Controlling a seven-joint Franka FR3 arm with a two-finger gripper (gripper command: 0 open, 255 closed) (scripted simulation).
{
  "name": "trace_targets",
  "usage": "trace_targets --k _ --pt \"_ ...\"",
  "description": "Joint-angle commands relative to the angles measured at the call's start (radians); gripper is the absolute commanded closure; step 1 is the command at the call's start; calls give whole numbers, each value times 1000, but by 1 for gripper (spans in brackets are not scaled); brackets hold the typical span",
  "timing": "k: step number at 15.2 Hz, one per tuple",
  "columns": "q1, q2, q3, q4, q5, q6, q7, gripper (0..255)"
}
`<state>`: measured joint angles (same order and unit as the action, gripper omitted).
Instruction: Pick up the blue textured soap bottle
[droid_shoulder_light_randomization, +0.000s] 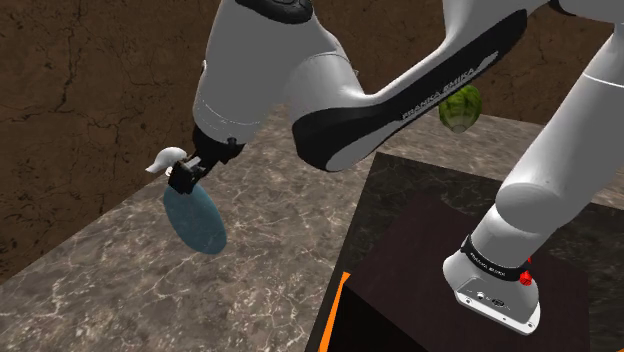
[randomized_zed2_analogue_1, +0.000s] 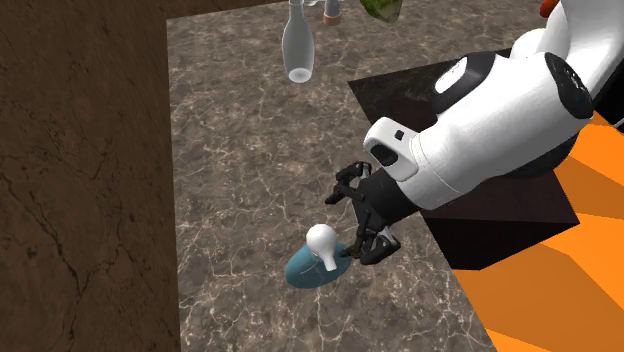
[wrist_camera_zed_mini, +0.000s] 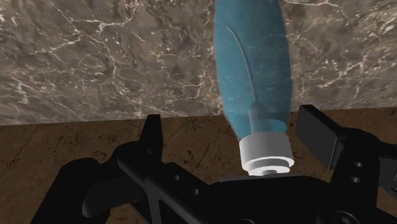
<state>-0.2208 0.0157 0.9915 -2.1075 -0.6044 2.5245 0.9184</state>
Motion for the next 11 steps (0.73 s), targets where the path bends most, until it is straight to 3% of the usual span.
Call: trace_targets --k 1,2,3,11 --pt "33 136 18 87 -238 -52 154 0" --pt "82 187 -6 125 -313 -76 198 0" --pt "96 192 -22 120 -326 -69 210 0" --pt "140 248 -69 98 -437 -45 305 0"
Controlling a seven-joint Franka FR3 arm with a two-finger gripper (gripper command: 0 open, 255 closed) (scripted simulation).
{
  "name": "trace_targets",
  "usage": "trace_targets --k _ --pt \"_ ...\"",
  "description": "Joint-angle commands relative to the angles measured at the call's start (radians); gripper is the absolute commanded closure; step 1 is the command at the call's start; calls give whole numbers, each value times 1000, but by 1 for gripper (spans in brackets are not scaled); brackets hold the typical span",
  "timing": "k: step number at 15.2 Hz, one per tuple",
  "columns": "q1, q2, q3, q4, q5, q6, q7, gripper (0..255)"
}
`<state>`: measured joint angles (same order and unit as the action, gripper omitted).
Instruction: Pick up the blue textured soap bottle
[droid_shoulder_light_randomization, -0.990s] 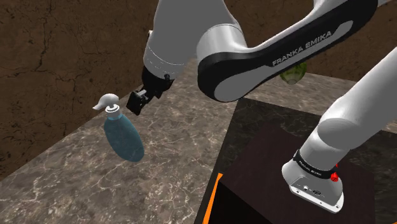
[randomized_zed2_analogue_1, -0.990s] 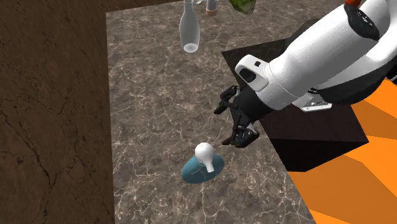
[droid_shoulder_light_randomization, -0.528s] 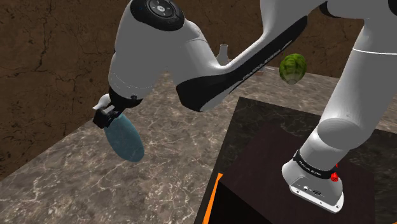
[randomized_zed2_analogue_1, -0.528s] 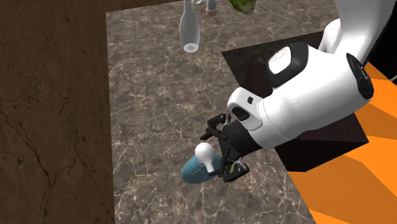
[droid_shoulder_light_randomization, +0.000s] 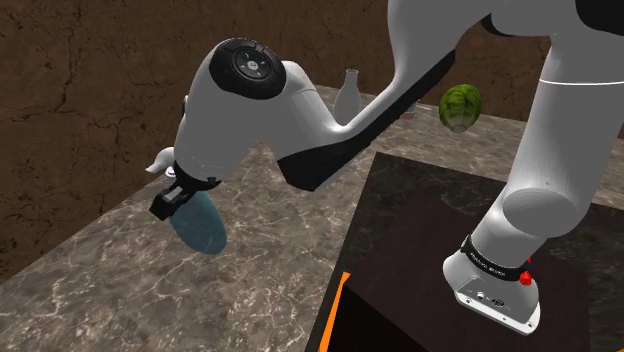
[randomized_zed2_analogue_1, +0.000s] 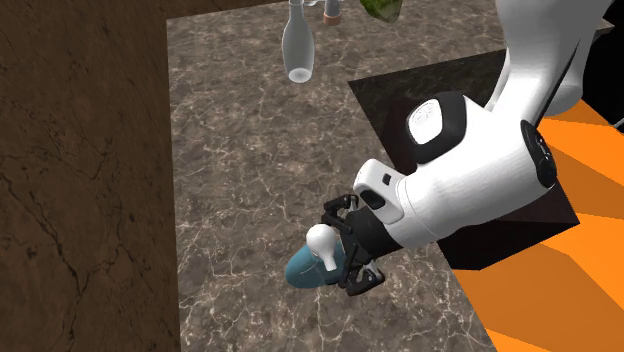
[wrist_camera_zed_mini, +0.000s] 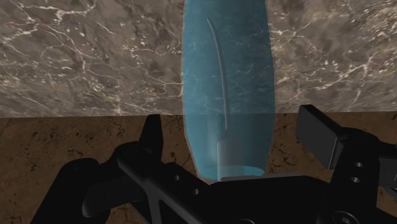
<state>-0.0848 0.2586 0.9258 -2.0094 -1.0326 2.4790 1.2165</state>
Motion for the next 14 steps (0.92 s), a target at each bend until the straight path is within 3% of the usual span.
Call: trace_targets --k 1,2,11,14 --pt "4 5 -3 0 -9 1 7 0" --pt "4 4 -3 0 -8 1 7 255" --pt "4 5 -3 0 -9 0 7 255" --pt "-15 -21 17 9 43 -9 -37 255"
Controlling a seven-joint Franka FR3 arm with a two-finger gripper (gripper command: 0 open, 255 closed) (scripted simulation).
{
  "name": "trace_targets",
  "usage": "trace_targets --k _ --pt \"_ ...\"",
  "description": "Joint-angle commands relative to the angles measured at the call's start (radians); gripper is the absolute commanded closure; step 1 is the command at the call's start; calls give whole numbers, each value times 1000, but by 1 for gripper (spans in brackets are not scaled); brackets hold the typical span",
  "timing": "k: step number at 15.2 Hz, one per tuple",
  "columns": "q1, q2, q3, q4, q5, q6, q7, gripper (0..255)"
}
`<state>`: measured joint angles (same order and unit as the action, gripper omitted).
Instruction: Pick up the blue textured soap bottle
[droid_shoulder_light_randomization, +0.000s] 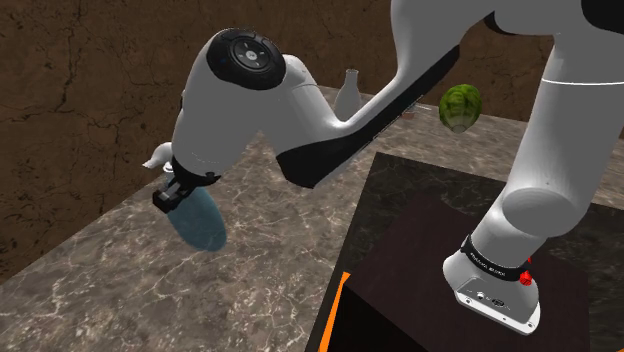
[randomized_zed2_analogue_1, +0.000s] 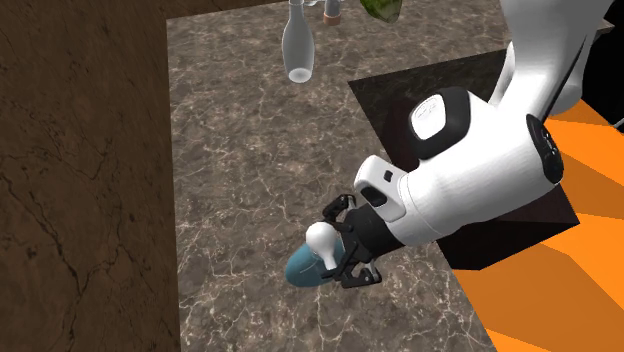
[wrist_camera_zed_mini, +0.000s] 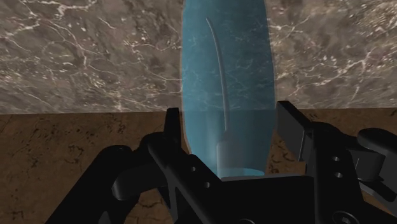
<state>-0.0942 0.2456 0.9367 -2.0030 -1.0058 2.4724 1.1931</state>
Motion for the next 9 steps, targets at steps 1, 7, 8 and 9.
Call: trace_targets --k 1,7,8,9 --pt "-12 -17 13 6 33 -6 -28 255" --pt "-46 -67 48 31 135 -32 -114 255" --pt "-51 -74 54 36 151 -37 -128 255" --pt "-56 -82 59 41 167 -42 -142 255"
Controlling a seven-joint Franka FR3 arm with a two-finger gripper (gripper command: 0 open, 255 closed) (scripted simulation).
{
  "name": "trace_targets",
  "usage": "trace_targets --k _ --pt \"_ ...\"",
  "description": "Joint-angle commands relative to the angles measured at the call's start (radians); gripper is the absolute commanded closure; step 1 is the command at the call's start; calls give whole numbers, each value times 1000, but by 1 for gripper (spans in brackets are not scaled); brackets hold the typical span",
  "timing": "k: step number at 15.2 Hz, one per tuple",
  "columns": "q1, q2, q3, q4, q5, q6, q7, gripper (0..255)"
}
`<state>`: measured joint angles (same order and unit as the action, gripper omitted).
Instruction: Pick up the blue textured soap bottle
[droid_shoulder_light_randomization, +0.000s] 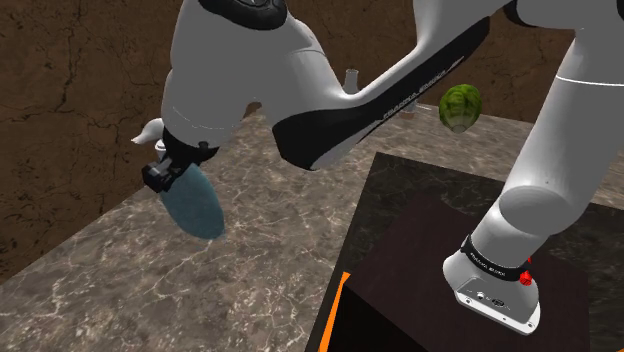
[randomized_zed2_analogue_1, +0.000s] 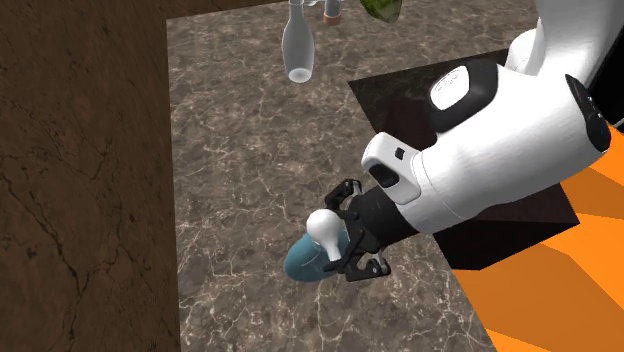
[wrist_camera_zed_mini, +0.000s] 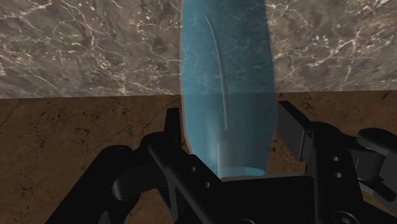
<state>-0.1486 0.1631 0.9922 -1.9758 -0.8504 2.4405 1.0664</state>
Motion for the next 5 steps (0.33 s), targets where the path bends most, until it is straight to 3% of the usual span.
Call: trace_targets --k 1,5 --pt "-6 -7 8 20 28 -15 -29 255" --pt "-16 -23 17 32 62 -28 -59 255"
